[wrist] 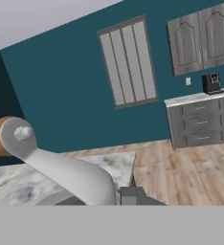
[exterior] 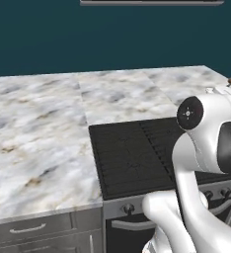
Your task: Pick the kettle from the cabinet and place it on a stove burner. Then pick the pot from the counter and place it on another stove burner. Finally, turn both burners on.
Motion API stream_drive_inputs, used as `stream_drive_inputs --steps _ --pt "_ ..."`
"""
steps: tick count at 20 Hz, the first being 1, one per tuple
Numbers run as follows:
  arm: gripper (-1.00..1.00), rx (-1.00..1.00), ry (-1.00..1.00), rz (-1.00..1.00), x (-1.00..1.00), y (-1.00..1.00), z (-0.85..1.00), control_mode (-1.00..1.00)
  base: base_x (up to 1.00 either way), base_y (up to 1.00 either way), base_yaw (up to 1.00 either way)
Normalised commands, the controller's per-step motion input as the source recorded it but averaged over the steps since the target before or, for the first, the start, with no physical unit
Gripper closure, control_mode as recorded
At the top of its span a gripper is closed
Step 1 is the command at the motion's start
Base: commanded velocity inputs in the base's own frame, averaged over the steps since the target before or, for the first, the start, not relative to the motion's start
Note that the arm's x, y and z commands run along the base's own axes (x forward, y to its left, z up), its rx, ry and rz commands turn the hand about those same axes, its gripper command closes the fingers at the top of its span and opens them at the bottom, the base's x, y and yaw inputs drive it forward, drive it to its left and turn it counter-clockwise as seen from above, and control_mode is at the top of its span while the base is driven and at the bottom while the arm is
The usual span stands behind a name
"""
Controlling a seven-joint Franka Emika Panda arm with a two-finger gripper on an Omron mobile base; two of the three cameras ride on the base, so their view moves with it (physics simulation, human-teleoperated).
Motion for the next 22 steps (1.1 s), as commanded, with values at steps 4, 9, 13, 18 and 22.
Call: stream_drive_inputs --steps 4,9,13,18,22 --pt "1.00 0.00 0.00 0.00 0.00 0.00 0.00 1.00 0.29 0.01 0.03" --pt "1.00 0.00 0.00 0.00 0.00 0.00 0.00 1.00 0.13 0.00 0.04" --pt "1.00 0.00 0.00 0.00 0.01 0.00 0.00 -1.00 0.01 0.00 0.01" --pt "1.00 0.00 0.00 0.01 0.21 0.00 0.00 -1.00 0.00 0.00 0.00" --pt "1.00 0.00 0.00 0.01 0.34 0.04 0.00 -1.00 0.00 0.00 0.00"
